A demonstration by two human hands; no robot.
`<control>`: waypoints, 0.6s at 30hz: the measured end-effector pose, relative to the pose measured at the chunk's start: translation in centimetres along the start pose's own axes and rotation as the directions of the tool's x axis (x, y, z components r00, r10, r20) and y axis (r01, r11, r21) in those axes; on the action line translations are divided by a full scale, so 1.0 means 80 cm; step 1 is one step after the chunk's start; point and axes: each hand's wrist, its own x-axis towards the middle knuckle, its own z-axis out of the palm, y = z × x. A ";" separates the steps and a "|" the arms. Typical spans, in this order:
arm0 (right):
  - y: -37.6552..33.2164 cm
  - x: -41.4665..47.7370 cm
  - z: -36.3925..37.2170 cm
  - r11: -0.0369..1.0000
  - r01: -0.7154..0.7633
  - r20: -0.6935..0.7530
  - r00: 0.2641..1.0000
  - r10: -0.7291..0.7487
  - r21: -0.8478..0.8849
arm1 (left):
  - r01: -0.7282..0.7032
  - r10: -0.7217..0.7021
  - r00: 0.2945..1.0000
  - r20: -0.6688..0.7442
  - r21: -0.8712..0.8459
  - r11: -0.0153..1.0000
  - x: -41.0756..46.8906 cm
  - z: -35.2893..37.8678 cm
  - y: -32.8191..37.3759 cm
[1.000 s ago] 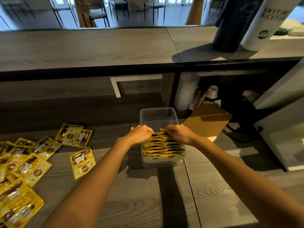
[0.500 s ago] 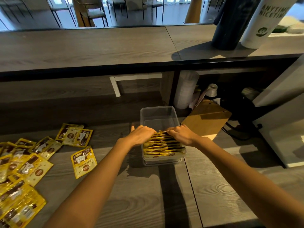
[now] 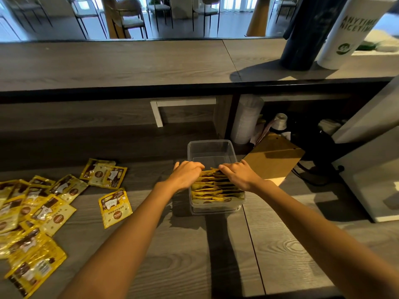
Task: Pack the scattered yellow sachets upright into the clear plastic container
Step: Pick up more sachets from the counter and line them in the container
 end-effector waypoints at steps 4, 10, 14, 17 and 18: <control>-0.016 -0.006 0.000 0.997 0.012 -0.112 0.994 -0.021 -0.078 | 0.008 -0.010 0.994 -0.111 -0.019 1.000 -0.008 -0.009 -0.007; -0.090 -0.015 0.021 0.975 0.153 -0.332 0.922 -0.199 -0.161 | 0.078 -0.078 0.936 -0.343 -0.014 0.997 -0.042 -0.037 -0.032; -0.163 -0.013 0.066 0.954 0.271 -0.275 0.915 -0.297 -0.129 | 0.218 -0.227 0.867 -0.443 -0.073 0.973 -0.079 -0.049 -0.093; -0.209 0.001 0.115 0.934 0.324 -0.101 0.935 -0.340 -0.151 | 0.364 -0.365 0.837 -0.408 -0.084 0.928 -0.112 -0.049 -0.152; -0.224 0.006 0.132 0.929 0.336 -0.034 0.938 -0.344 -0.153 | 0.427 -0.419 0.826 -0.377 -0.065 0.902 -0.123 -0.048 -0.171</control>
